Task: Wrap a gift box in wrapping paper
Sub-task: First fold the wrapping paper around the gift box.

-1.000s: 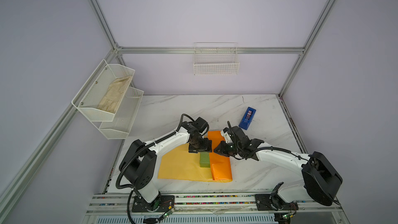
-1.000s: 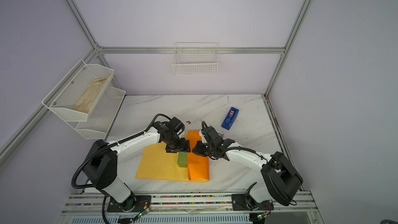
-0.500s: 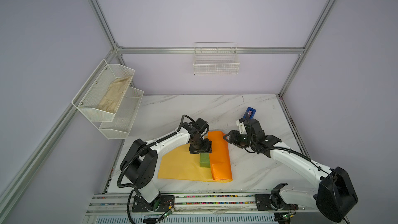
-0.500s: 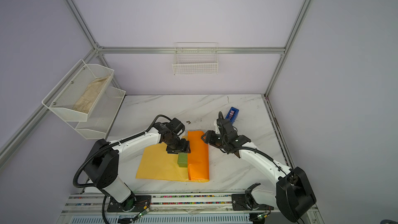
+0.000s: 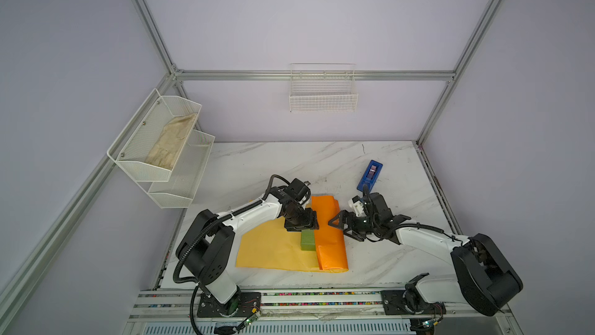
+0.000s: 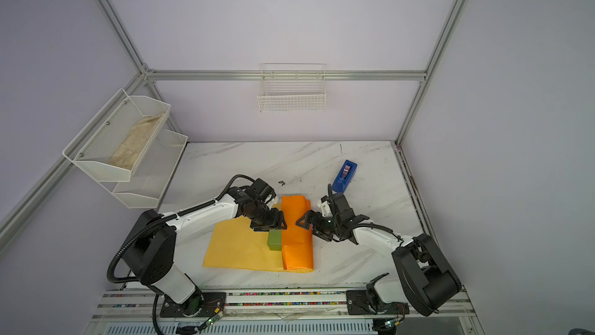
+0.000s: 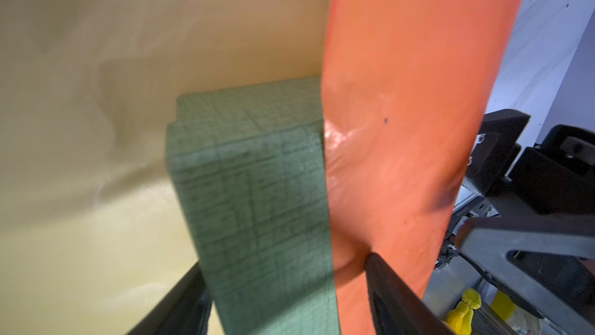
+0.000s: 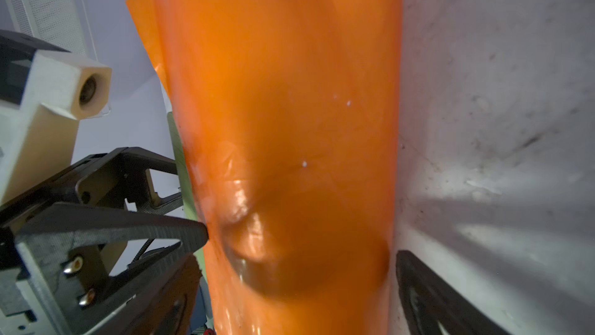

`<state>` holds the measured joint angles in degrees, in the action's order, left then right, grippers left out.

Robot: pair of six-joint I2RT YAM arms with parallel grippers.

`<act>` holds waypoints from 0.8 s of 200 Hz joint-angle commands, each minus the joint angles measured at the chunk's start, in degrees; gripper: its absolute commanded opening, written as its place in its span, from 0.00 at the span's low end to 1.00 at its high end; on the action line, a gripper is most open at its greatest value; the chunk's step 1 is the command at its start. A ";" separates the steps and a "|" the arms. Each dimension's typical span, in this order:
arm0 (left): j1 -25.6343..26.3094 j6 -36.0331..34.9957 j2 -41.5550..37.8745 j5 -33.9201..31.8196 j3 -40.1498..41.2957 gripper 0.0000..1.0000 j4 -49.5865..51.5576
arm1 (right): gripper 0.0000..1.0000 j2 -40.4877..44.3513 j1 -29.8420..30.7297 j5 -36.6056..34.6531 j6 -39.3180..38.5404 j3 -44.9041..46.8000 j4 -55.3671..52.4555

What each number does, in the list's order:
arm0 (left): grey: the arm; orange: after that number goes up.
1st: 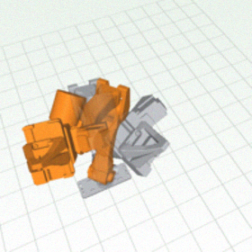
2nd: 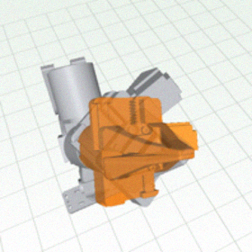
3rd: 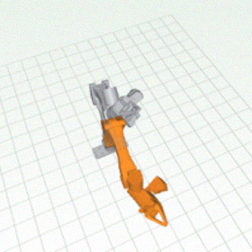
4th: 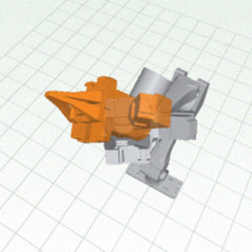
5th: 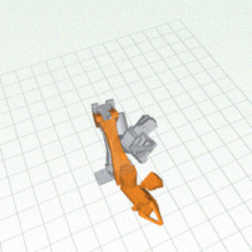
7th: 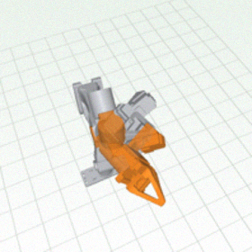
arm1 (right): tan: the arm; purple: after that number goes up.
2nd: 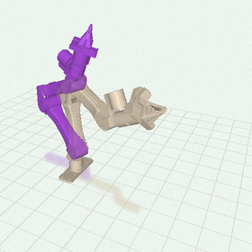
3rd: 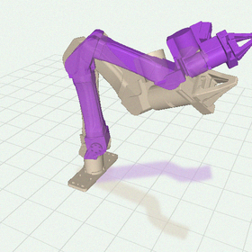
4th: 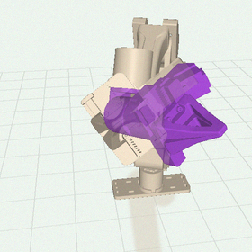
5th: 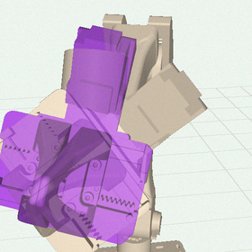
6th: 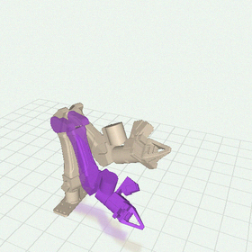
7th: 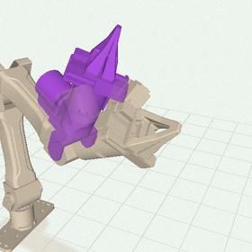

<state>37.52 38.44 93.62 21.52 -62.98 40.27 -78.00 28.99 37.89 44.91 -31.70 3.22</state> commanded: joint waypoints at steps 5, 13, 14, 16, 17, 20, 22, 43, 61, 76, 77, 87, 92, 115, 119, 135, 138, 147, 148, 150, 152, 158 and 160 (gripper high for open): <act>-0.56 1.76 -1.22 2.24 3.71 0.68 -2.74 | 0.97 -0.40 0.19 3.76 2.72 1.12 7.09; -0.68 2.18 -1.55 2.72 4.28 0.67 -3.66 | 0.97 -0.36 0.19 3.94 2.72 0.99 7.09; -0.69 2.27 -1.58 2.73 4.36 0.67 -3.77 | 0.97 -0.34 0.19 4.03 2.68 1.01 7.12; -0.73 2.37 -1.66 2.85 4.49 0.67 -3.97 | 0.97 -0.39 0.19 4.03 2.70 0.96 7.05; -0.76 2.45 -1.68 2.97 4.56 0.67 -4.10 | 0.97 -0.39 0.19 4.03 2.67 0.91 7.01; -0.83 2.62 -1.82 3.09 4.72 0.66 -4.41 | 0.97 -0.39 0.32 4.09 2.75 0.81 7.11; -0.86 2.74 -1.90 3.31 4.84 0.66 -4.54 | 0.97 -0.40 0.29 4.16 2.80 0.80 7.18; -1.44 4.13 -2.95 5.09 6.51 0.66 -7.39 | 0.97 -0.33 0.71 5.17 3.69 0.44 7.96; -2.13 5.73 -4.24 6.43 8.47 0.65 -10.38 | 0.96 0.28 1.21 5.11 3.66 -0.69 6.95; -2.68 6.21 -5.32 6.11 9.24 0.64 -10.94 | 0.94 0.54 1.89 3.31 2.41 -2.62 3.16; -2.74 6.21 -5.35 6.09 9.26 0.64 -10.93 | 0.94 0.55 1.96 3.10 2.22 -2.86 2.74; -3.04 6.27 -5.96 5.76 9.54 0.64 -10.86 | 0.92 0.52 2.74 0.50 0.35 -4.94 -1.77; -3.23 6.21 -6.34 5.62 9.69 0.64 -10.71 | 0.91 0.48 3.17 -0.70 -0.41 -5.81 -3.69; -3.90 6.21 -8.11 5.41 10.24 0.70 -10.45 | 0.86 0.17 5.21 -3.79 -1.89 -8.41 -8.07; -4.02 6.21 -8.41 5.46 10.31 0.71 -10.40 | 0.85 0.13 5.60 -4.06 -1.89 -8.68 -8.31; -4.63 6.13 -9.69 5.34 10.32 0.74 -10.02 | 0.81 -0.38 6.91 -4.99 -1.84 -9.63 -8.91; -4.79 6.17 -10.03 5.41 10.27 0.74 -10.03 | 0.81 -0.40 7.09 -5.10 -1.76 -9.81 -9.00; -5.20 6.21 -11.02 5.29 10.41 0.75 -10.08 | 0.78 -0.40 7.67 -5.66 -1.70 -10.40 -9.54; -5.23 6.21 -11.19 5.29 10.41 0.75 -10.10 | 0.78 -0.40 7.67 -5.84 -1.73 -10.44 -9.59; -5.32 6.21 -11.32 5.29 10.42 0.75 -10.12 | 0.77 -0.40 7.77 -5.99 -1.74 -10.63 -9.67; -5.41 6.21 -11.59 5.22 10.42 0.75 -10.12 | 0.77 -0.40 7.86 -6.18 -1.75 -10.76 -9.82; -5.67 6.13 -12.11 5.13 10.42 0.75 -10.09 | 0.76 -0.40 8.17 -6.61 -1.75 -11.11 -10.02; -5.76 6.08 -12.07 5.12 10.42 0.75 -10.07 | 0.76 -0.40 8.29 -6.78 -1.75 -11.23 -10.13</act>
<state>32.73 44.40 85.32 25.96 -54.46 31.51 -78.28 35.81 33.74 43.86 -40.75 -3.64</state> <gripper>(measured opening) 0.748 0.773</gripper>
